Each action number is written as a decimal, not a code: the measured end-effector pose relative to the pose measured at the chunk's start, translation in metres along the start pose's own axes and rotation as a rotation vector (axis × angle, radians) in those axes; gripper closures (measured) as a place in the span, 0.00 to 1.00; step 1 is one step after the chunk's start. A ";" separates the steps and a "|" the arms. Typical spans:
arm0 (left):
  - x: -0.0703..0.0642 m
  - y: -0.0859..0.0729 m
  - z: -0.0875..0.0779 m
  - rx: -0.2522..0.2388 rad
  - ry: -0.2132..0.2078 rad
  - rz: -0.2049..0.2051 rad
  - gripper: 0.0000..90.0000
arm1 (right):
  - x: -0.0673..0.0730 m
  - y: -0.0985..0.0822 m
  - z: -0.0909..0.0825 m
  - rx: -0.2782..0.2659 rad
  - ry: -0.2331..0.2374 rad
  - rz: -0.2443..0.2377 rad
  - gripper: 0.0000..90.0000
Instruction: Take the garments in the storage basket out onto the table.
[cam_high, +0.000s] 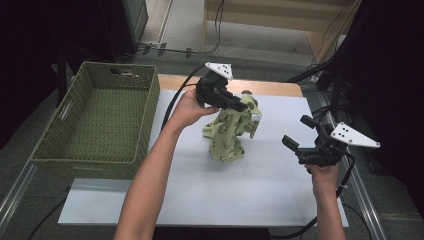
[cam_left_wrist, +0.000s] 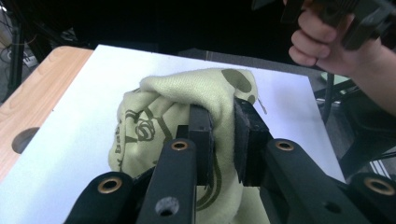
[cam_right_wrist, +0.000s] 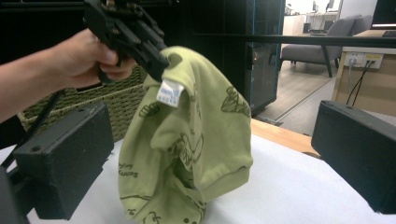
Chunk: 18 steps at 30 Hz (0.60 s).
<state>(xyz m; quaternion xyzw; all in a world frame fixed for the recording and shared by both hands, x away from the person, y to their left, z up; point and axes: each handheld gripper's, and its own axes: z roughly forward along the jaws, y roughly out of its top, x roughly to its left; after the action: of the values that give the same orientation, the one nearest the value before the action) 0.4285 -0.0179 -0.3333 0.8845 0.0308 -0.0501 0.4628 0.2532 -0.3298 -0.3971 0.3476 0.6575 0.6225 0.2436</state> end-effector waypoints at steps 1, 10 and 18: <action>0.000 -0.002 0.001 0.001 0.002 0.004 0.89 | 0.000 0.000 0.000 -0.001 0.000 0.000 0.00; 0.003 -0.023 0.008 -0.038 0.005 -0.020 0.87 | 0.000 0.000 -0.001 0.002 -0.002 0.005 0.00; 0.007 -0.038 0.015 -0.032 0.006 -0.052 0.82 | 0.000 -0.001 0.000 0.007 0.000 0.003 0.00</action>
<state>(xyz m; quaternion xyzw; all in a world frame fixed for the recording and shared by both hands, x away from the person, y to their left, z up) 0.4309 -0.0090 -0.3735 0.8760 0.0562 -0.0590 0.4753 0.2536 -0.3297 -0.3979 0.3494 0.6591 0.6207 0.2413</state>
